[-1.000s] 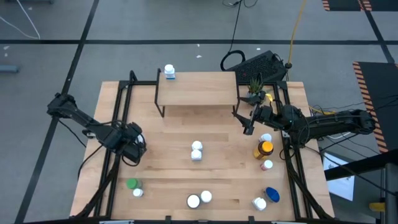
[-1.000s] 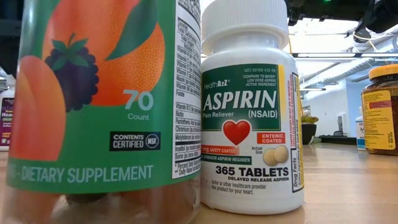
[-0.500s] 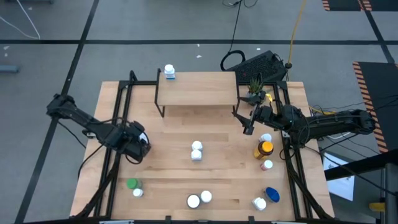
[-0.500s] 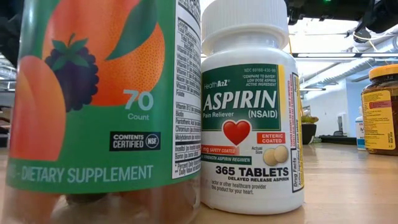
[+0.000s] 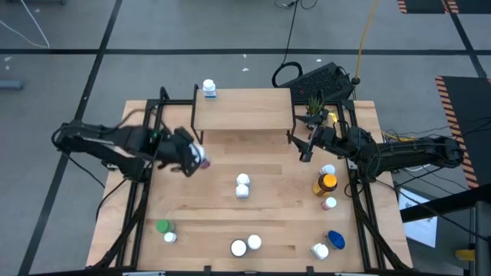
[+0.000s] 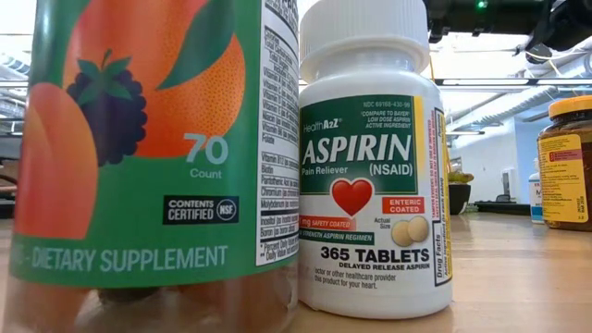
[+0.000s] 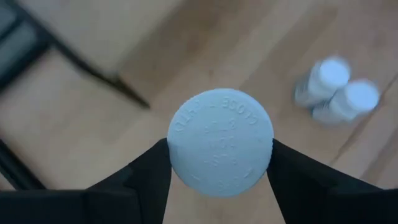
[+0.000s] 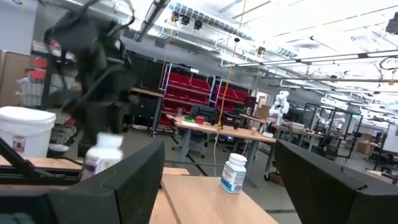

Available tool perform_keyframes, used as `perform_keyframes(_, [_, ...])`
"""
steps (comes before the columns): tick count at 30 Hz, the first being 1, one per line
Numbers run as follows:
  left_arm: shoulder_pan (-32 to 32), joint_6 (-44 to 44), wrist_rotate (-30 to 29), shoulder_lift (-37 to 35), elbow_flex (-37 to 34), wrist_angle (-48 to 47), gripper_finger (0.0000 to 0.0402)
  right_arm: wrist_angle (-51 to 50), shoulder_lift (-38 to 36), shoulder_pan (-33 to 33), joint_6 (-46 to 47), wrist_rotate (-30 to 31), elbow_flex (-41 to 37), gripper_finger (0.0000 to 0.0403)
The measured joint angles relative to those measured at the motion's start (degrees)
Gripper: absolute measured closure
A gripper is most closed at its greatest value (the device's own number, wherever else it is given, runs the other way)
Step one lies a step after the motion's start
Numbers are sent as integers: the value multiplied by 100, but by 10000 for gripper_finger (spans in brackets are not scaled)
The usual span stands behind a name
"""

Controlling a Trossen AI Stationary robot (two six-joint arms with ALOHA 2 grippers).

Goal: Pick and place medicine bottles onto shelf by color
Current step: Put the white and purple pill bottle on the shelf

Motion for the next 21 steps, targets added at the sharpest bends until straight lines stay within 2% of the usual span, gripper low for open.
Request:
perform_keyframes(6, [1193, 1709, 1, 624, 1360, -66, 166, -51, 0, -8, 2, -57, 0, 103])
perform_keyframes(11, [2409, 2895, 184, 1272, 2165, 7, 166, -67, 0, -8, 41, -153, 0, 103])
perform_keyframes(17, [3619, 3711, 953, 2032, 2568, 73, 159, -85, 0, -8, -55, -151, 0, 103])
perform_keyframes(21, [4003, 4084, 1190, 2295, 2690, 200, 157, -82, 0, -10, -85, -151, 0, 103])
